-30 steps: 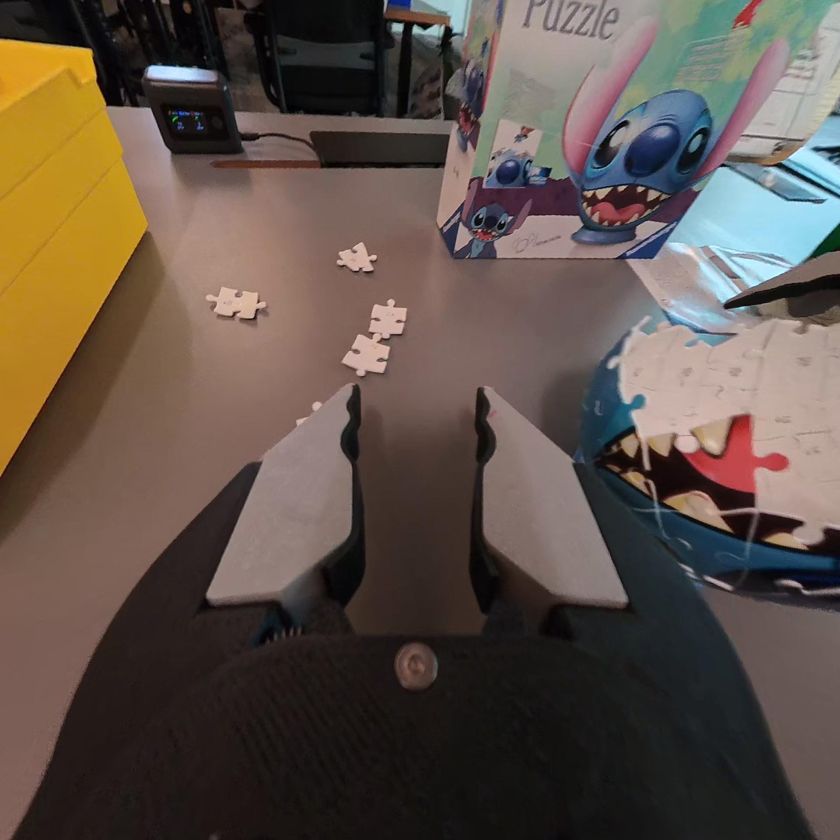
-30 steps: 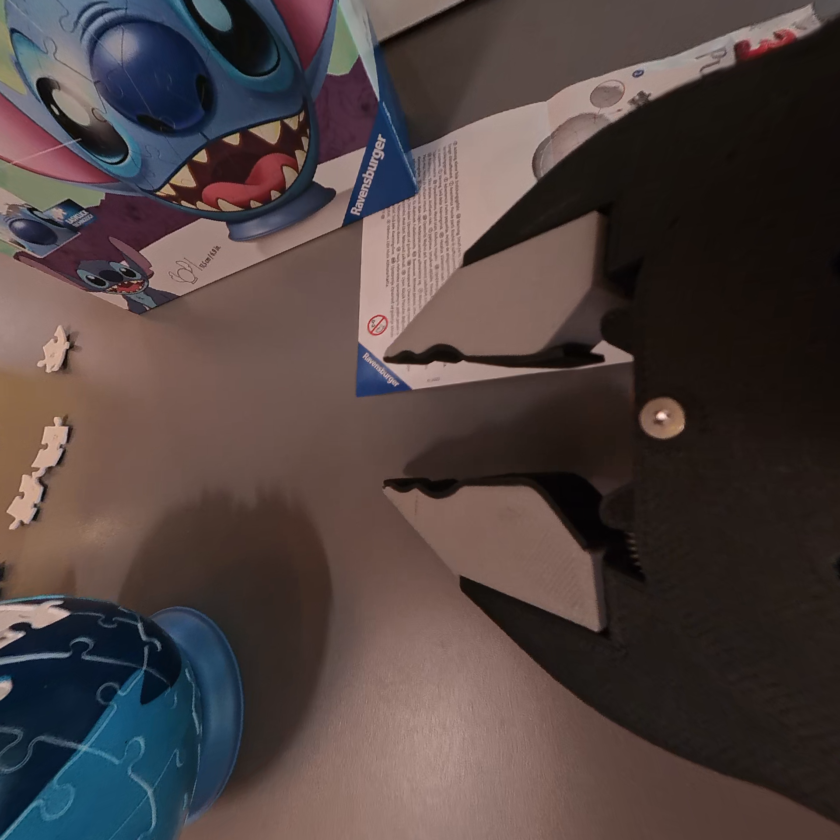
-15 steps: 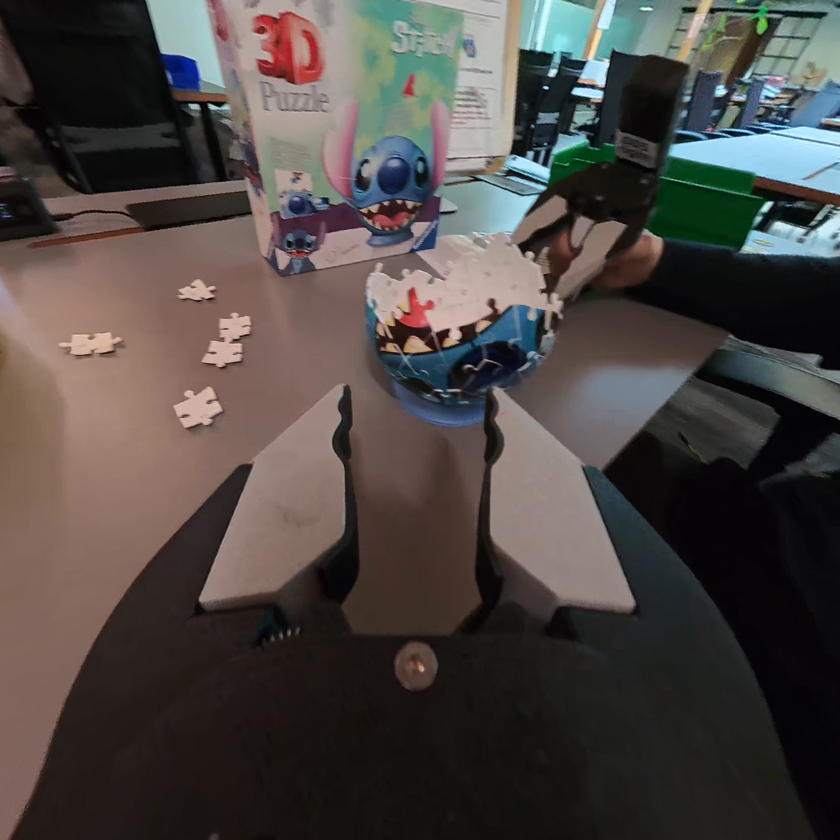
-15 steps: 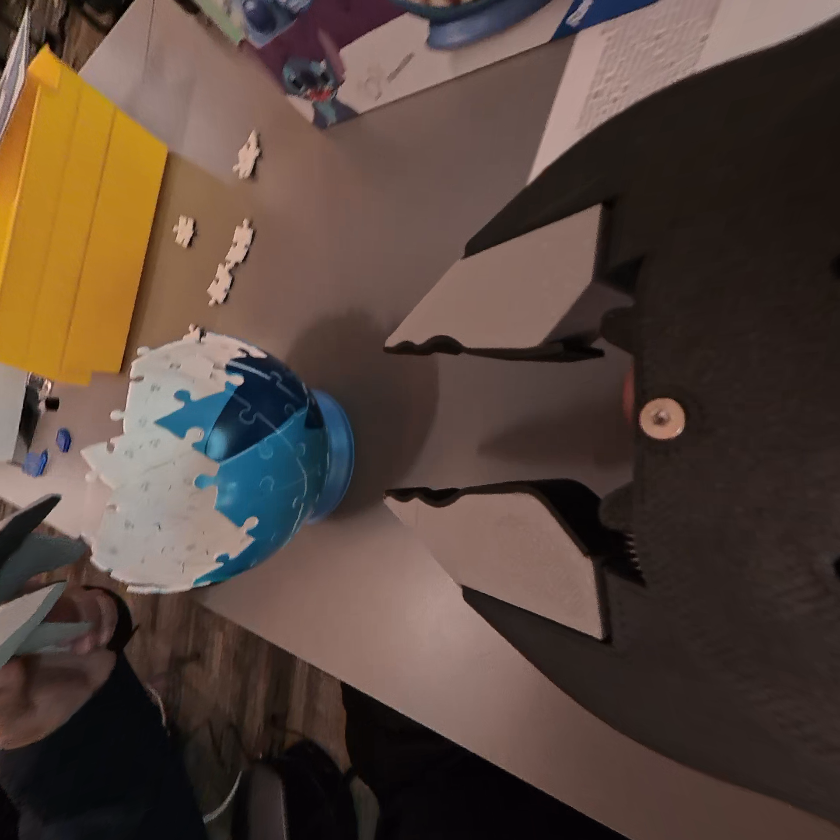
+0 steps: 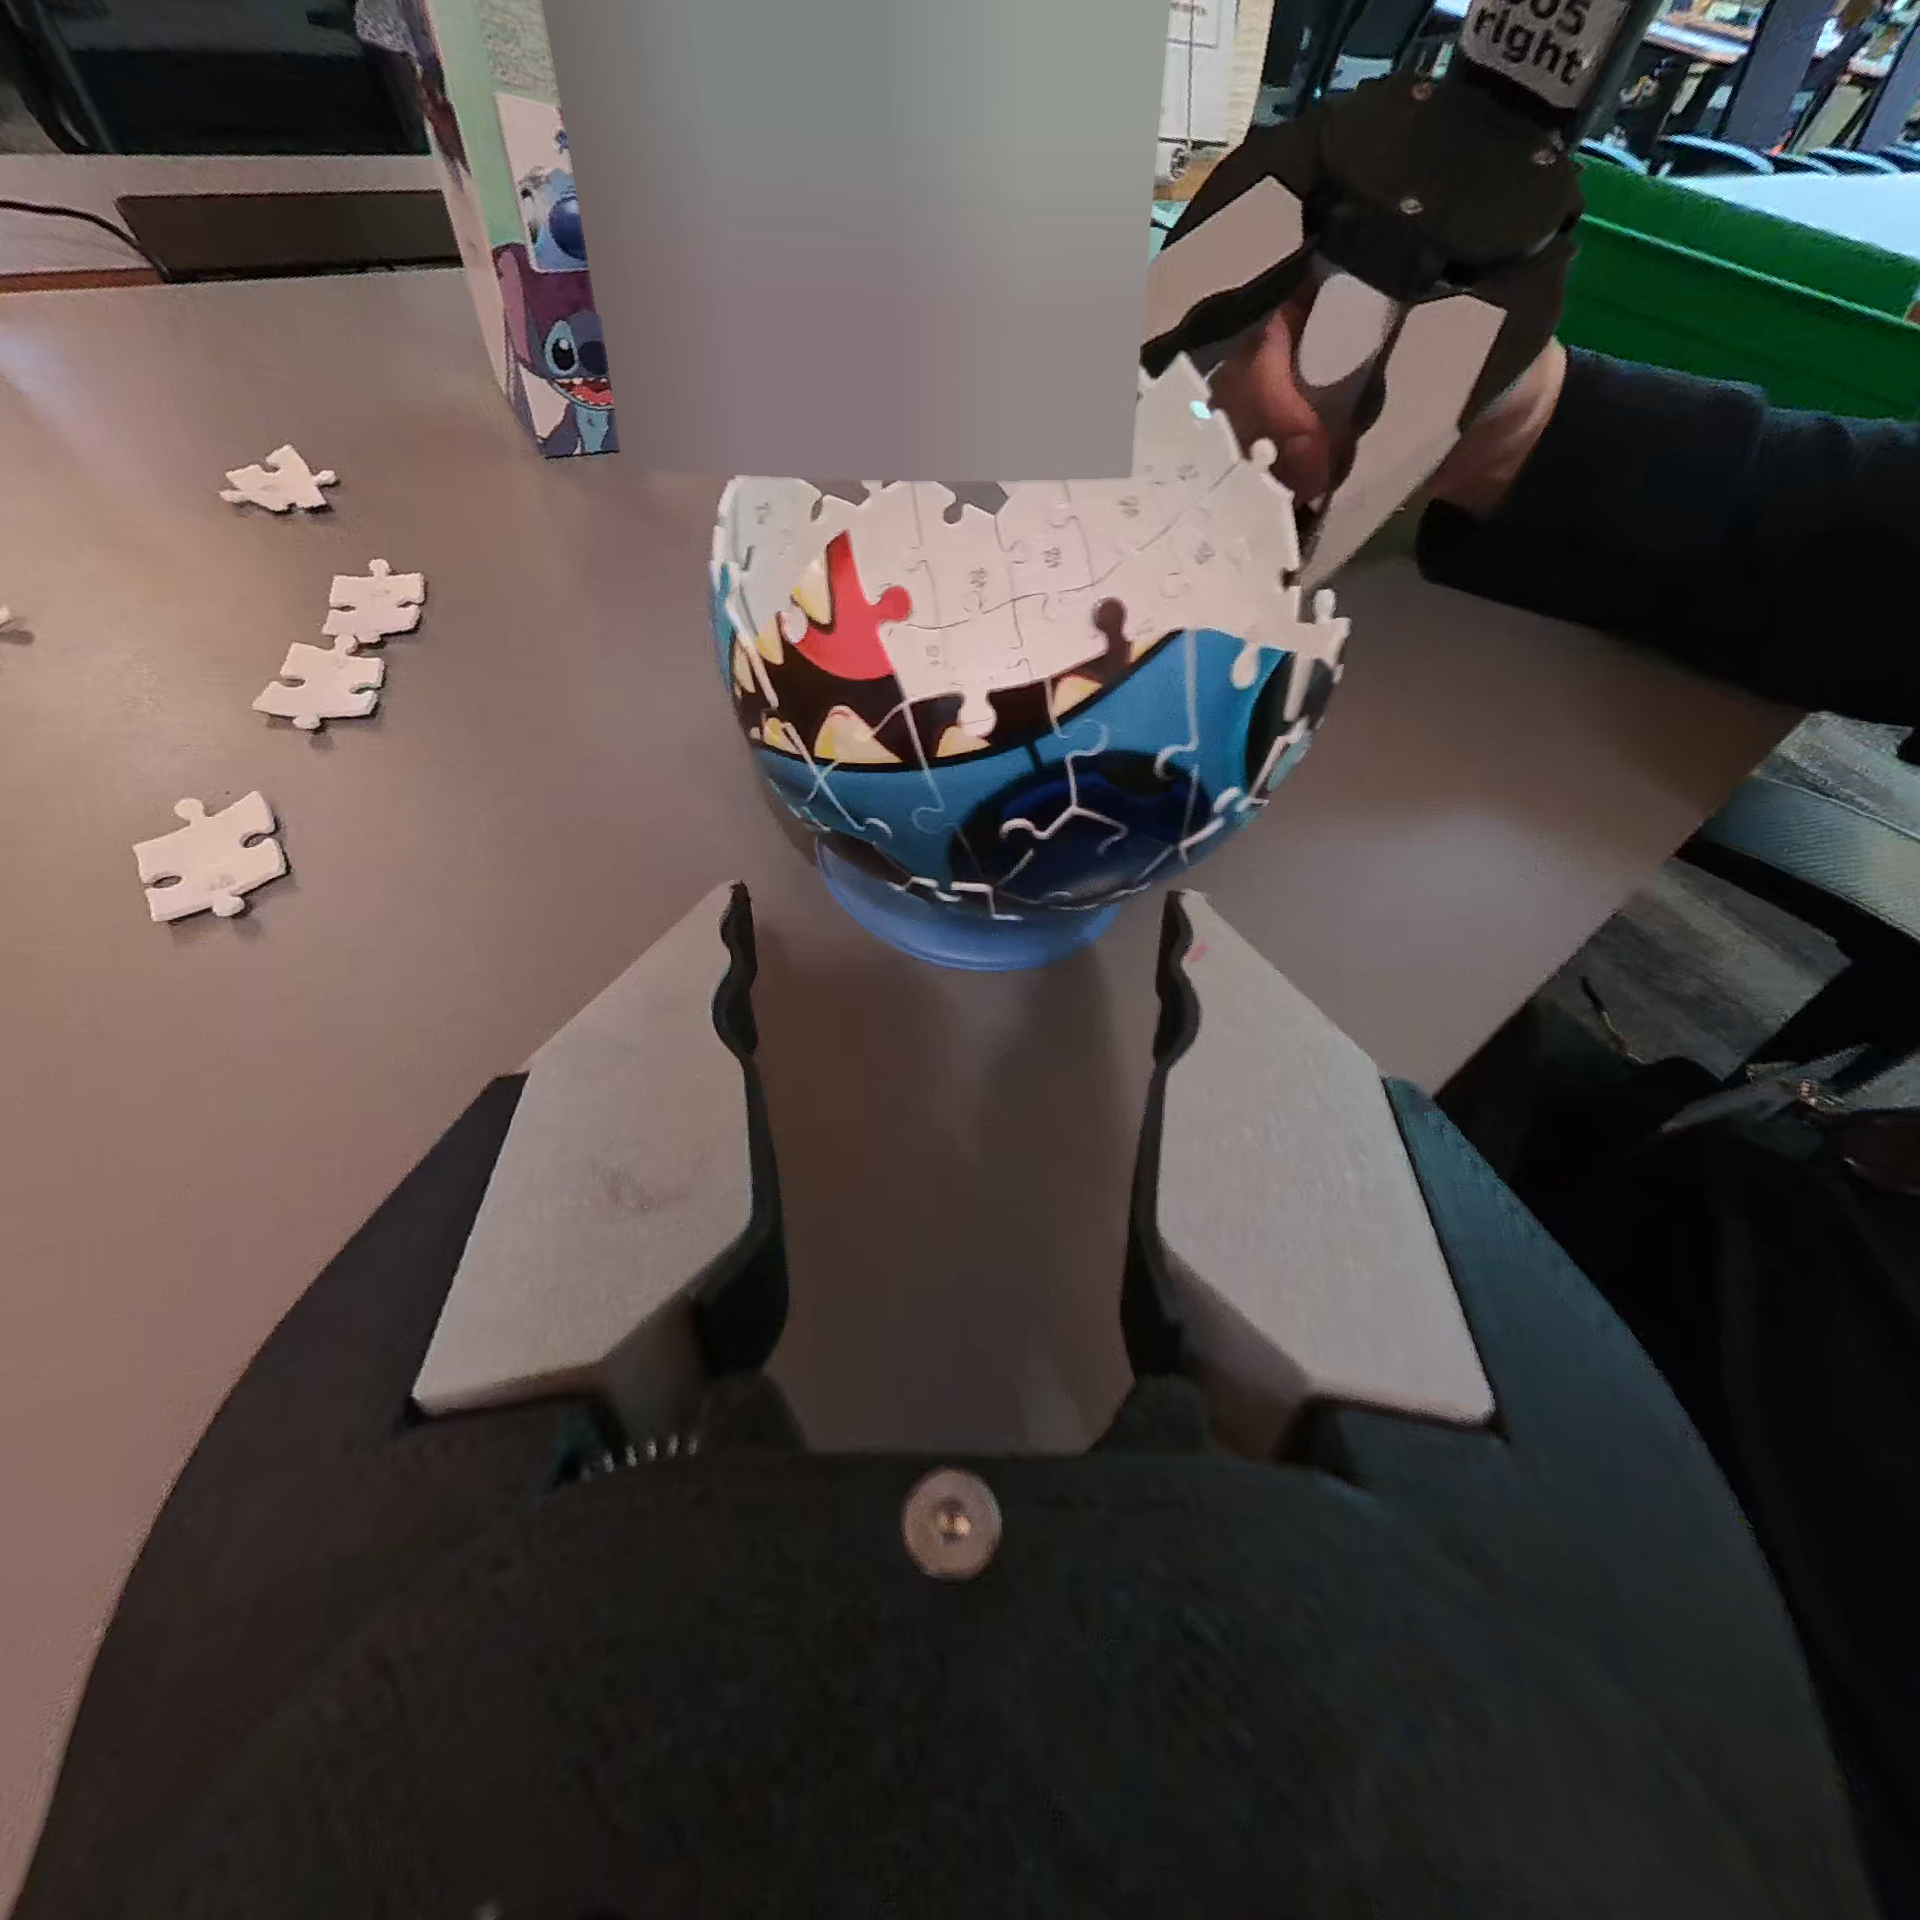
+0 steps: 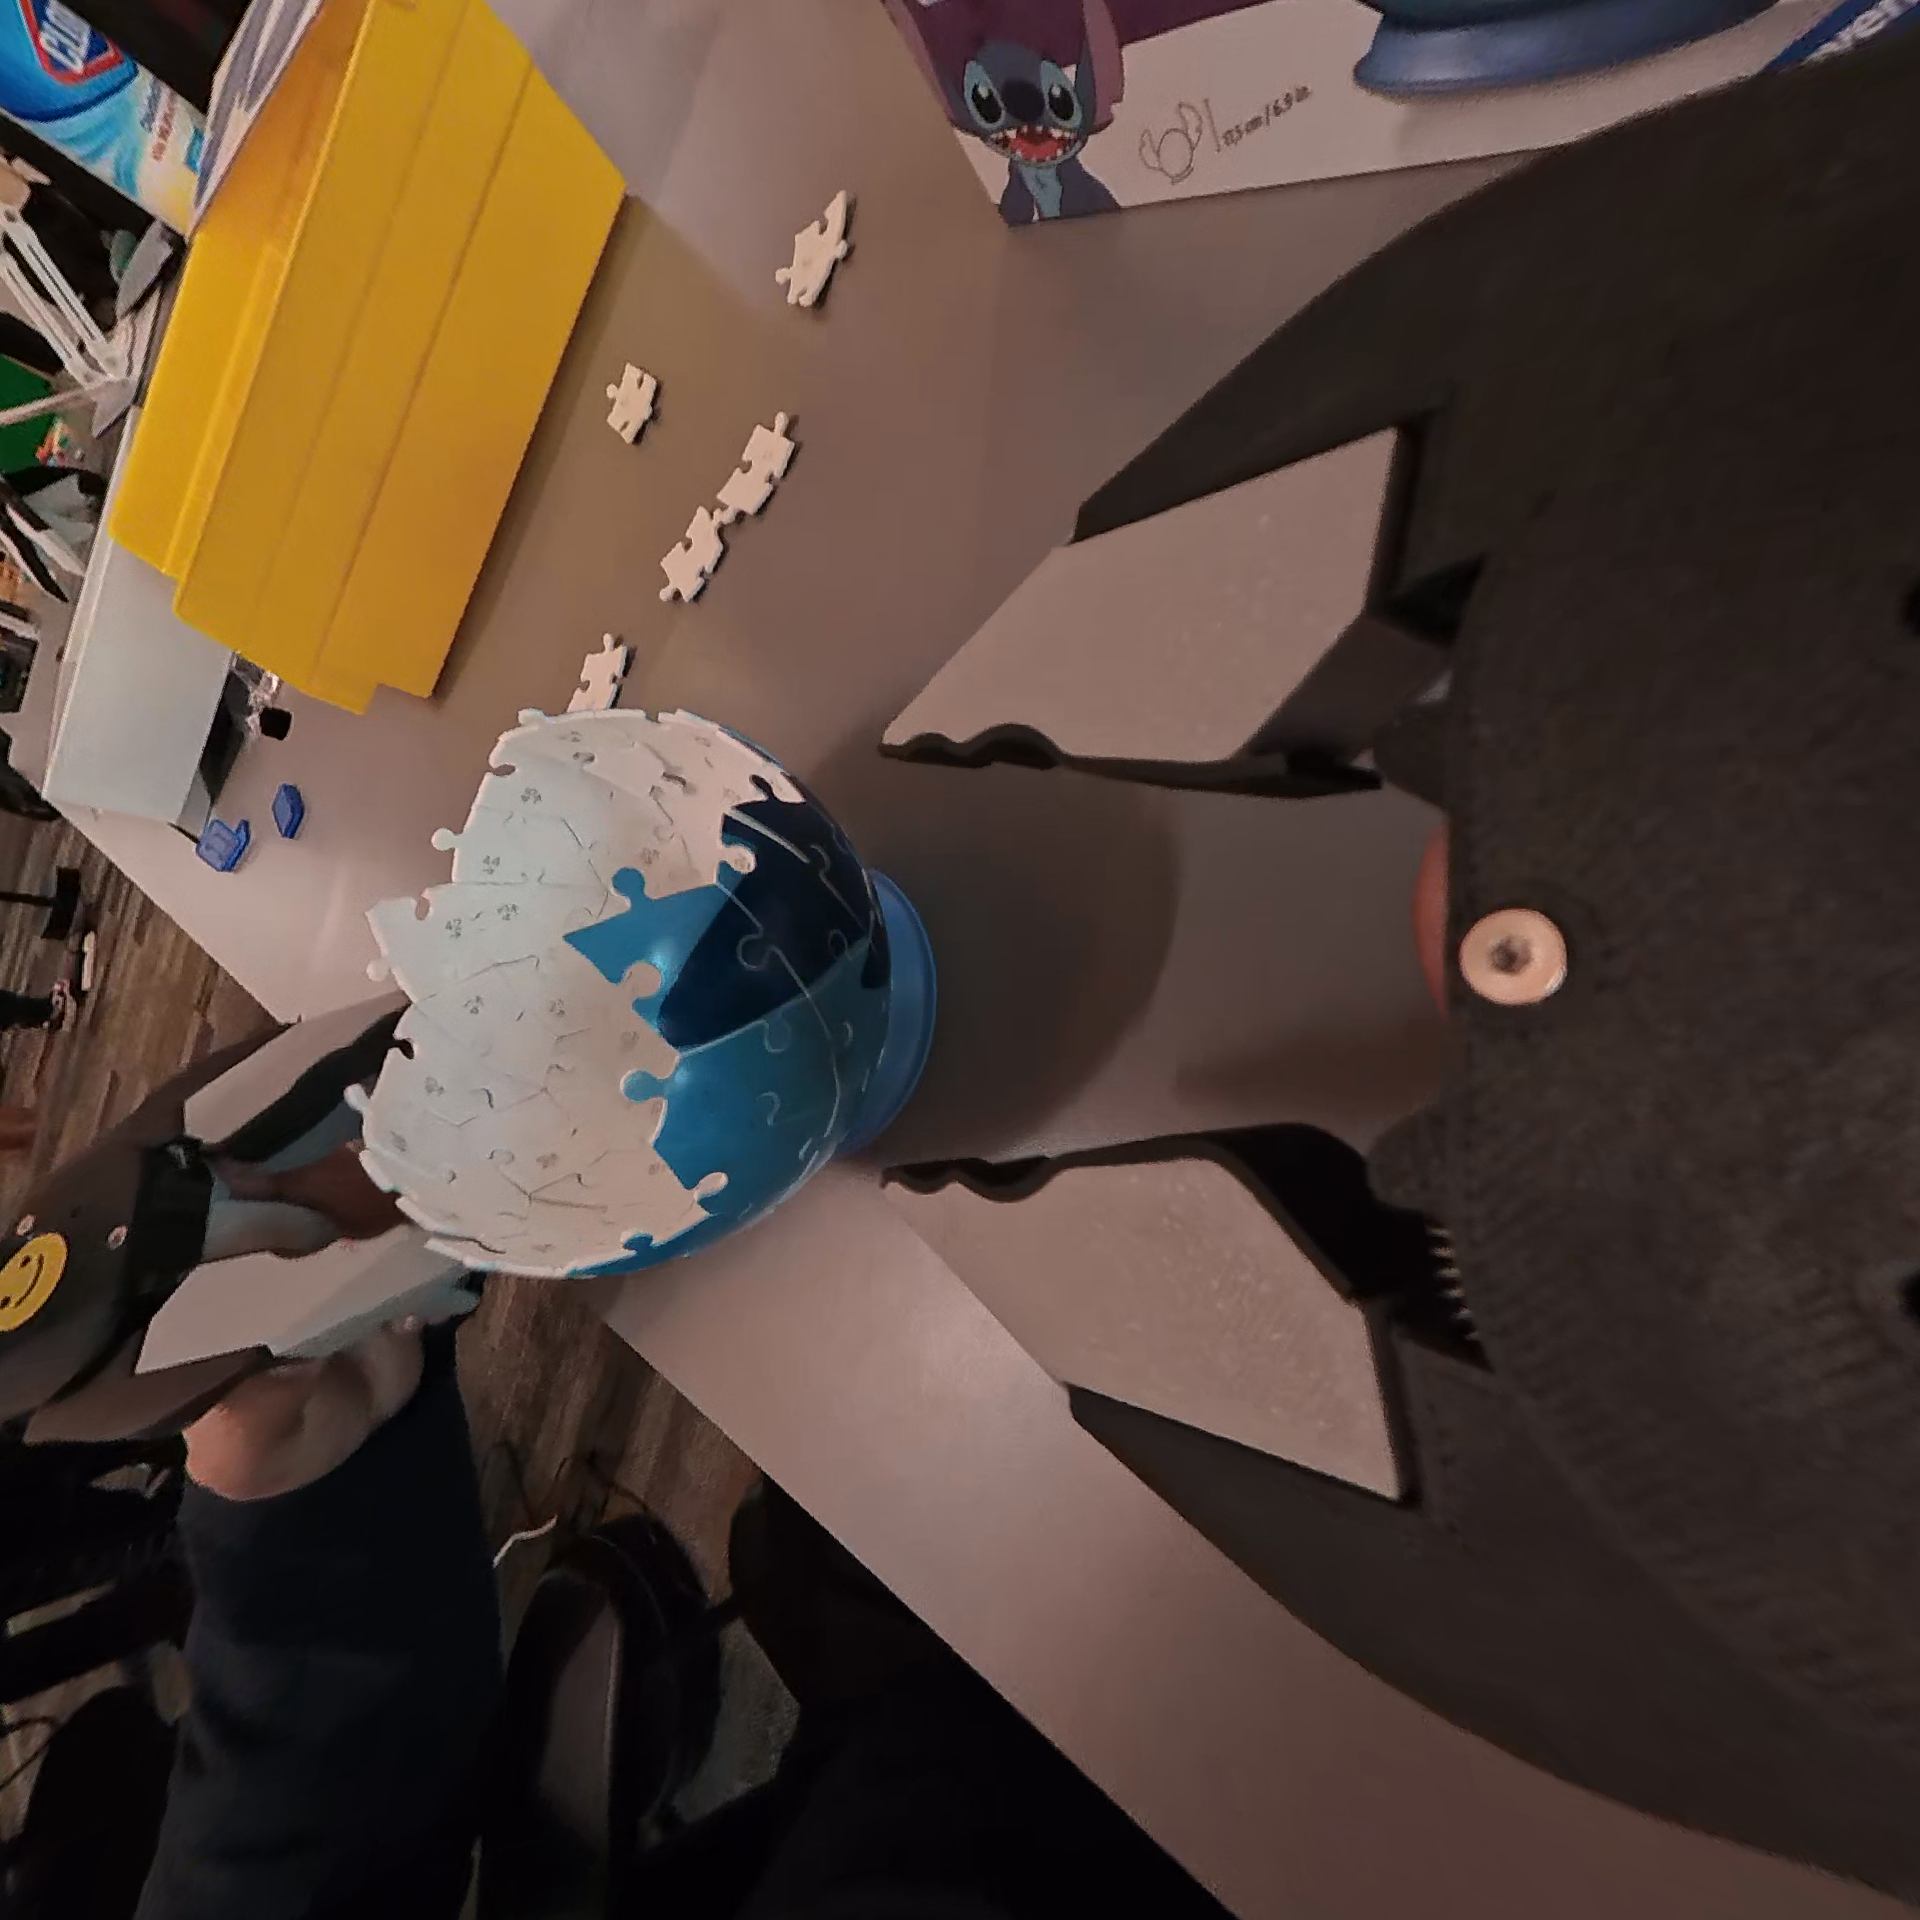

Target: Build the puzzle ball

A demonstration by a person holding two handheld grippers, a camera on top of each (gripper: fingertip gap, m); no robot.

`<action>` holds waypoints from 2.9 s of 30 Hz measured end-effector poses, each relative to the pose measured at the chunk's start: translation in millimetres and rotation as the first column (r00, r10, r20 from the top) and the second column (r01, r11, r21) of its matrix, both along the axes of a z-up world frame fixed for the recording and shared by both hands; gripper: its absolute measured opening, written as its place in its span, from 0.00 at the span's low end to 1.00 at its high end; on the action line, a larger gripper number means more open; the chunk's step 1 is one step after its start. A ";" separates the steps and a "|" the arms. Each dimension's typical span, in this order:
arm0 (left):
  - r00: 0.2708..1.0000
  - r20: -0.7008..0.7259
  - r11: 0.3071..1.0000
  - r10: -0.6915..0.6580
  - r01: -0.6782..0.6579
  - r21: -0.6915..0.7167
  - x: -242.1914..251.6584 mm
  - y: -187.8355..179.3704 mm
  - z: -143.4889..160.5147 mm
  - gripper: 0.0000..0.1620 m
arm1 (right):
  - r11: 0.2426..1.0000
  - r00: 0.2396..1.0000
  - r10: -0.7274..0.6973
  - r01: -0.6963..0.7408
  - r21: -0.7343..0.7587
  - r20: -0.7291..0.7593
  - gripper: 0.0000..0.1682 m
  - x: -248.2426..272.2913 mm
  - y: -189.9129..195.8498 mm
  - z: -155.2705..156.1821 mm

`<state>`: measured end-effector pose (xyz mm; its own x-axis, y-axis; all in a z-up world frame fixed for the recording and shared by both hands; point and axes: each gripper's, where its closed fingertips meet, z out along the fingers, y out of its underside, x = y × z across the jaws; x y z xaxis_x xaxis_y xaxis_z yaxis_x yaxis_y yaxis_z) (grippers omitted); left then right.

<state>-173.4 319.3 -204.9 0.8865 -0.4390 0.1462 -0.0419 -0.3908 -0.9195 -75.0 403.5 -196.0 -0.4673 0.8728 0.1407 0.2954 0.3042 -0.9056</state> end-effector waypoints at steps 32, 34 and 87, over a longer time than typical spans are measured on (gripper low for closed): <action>0.993 0.117 1.000 0.018 -0.017 -0.010 -11.7 -4.1 2.1 0.46 | 0.996 0.998 -0.061 0.061 -0.067 0.012 0.46 -1.2 -8.2 1.1; 0.994 0.105 1.000 0.013 -0.011 -0.016 -4.6 -8.4 0.4 0.46 | 0.991 0.999 -0.042 0.044 -0.125 0.014 0.46 0.3 -11.3 3.1; 0.727 0.434 0.778 -0.532 0.622 -0.090 -20.8 50.3 30.4 0.42 | 0.925 0.831 -0.041 -0.179 0.336 0.554 0.12 -119.8 -0.6 -8.3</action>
<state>-194.2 369.6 -174.5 0.3291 -0.7636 0.5555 -0.0067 -0.5902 -0.8072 -194.8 402.9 -204.3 -0.6184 0.7730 0.1414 0.6679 0.6118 -0.4238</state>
